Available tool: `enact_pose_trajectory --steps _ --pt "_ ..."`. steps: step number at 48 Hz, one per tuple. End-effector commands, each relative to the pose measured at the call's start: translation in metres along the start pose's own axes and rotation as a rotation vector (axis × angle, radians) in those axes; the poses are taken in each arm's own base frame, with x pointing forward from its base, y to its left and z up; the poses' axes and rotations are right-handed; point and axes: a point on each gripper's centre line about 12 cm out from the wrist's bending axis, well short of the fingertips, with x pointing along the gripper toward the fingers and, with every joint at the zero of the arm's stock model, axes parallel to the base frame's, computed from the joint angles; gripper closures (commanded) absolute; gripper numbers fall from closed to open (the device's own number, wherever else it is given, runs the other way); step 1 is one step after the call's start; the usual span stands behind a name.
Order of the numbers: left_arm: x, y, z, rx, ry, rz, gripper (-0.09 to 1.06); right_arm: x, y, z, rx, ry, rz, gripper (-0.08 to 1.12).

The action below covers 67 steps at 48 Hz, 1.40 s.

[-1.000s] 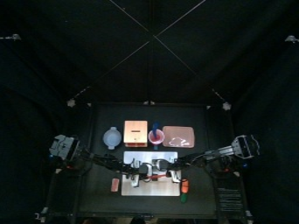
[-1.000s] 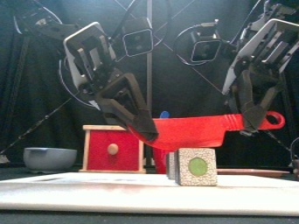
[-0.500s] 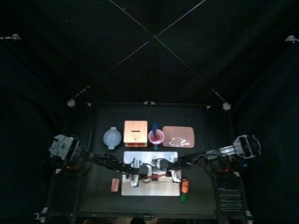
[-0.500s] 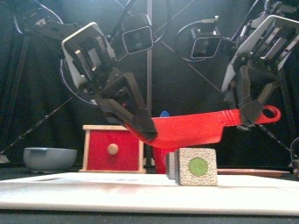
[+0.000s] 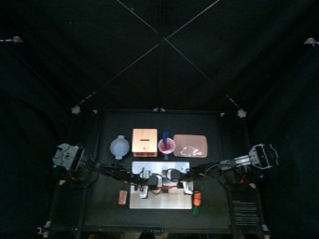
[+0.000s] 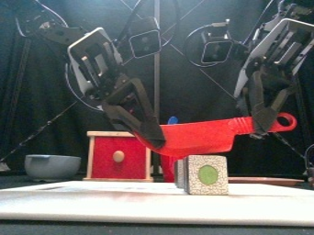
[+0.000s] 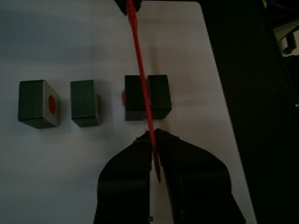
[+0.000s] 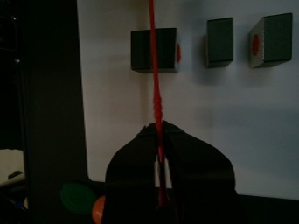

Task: Place sushi on board then cut the sushi with the knife then place the pieces on the plate
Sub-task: Cut the sushi into 4 pieces

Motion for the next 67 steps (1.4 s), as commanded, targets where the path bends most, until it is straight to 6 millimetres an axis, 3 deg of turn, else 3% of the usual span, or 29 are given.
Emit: enact_pose_trajectory --steps 1,32,67 --pt "-0.006 0.002 0.015 0.0 -0.045 0.001 0.49 -0.008 0.003 0.01 0.004 -0.048 0.01 0.79" --pt "-0.006 0.002 0.015 -0.005 -0.045 0.001 0.49 -0.007 0.006 0.008 0.029 -0.045 0.025 0.79" --pt "0.003 0.002 0.004 -0.01 -0.011 0.004 0.49 0.016 0.007 -0.004 0.035 0.032 0.019 0.79"
